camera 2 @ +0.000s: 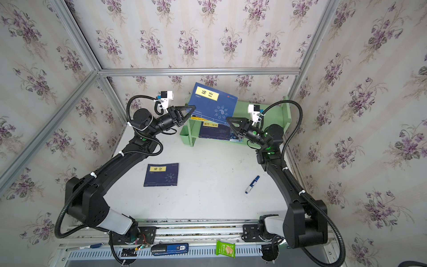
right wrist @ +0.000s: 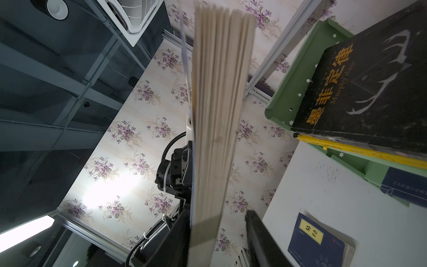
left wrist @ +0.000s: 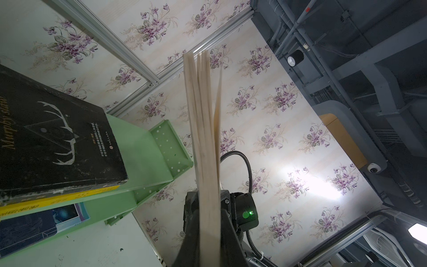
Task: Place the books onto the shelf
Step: 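Lower the dark-blue book flat onto the black book with both grippers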
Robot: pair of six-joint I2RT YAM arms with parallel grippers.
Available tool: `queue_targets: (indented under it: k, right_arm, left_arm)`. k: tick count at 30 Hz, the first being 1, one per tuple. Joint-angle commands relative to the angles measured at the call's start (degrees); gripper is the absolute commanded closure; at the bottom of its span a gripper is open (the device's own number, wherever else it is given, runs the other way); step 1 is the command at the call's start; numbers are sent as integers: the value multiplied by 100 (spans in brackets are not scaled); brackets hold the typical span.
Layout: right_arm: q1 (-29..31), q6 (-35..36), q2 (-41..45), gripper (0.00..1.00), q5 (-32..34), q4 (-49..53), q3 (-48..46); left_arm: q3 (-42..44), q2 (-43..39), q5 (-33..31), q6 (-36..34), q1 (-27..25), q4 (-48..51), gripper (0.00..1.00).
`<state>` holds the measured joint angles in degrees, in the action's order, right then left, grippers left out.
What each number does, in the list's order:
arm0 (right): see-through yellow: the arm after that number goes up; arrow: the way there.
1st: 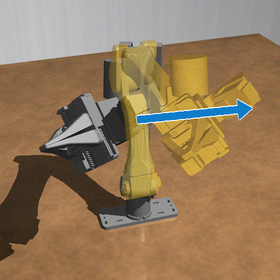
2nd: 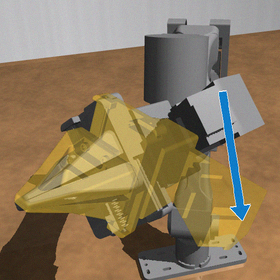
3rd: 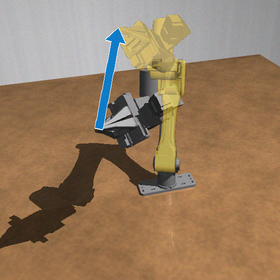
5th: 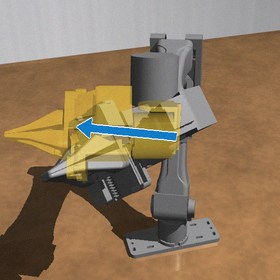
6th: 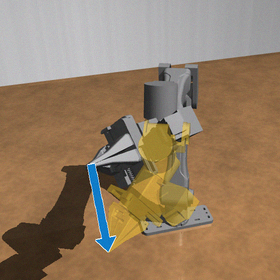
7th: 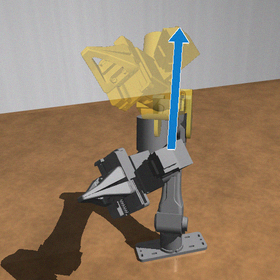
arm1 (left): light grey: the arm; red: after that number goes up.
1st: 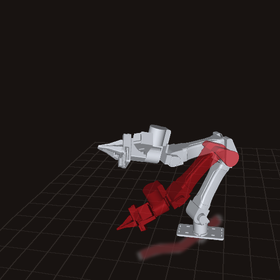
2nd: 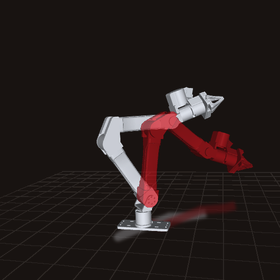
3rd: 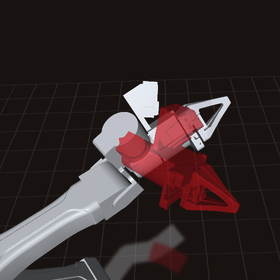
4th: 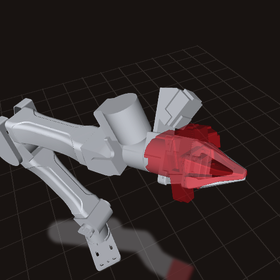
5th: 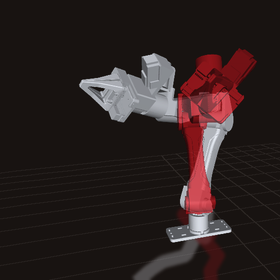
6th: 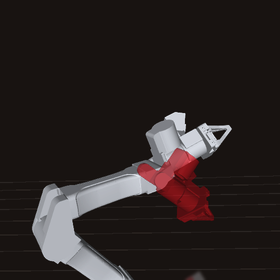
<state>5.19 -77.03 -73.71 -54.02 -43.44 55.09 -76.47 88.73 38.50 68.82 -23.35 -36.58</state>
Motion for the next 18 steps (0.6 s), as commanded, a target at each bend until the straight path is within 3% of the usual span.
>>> queue_targets:
  k: [1,7,12,16,18]
  right_arm:
    - [7,-244,-75,61,-29,-535,107]
    - [5,-614,-285,68,-65,-1072,129]
    - [6,-546,-368,77,-124,-907,258]
    - [2,182,-243,85,-88,237,526]
    - [3,661,-151,86,-27,956,715]
  left_arm:
    - [-96,26,-138,-33,-36,-364,92]
    - [-166,96,-229,-70,-97,-351,92]
    - [-174,129,-246,-105,-108,-289,88]
    - [-167,103,-243,-225,-99,-92,54]
    - [-165,56,-214,-338,-90,52,30]
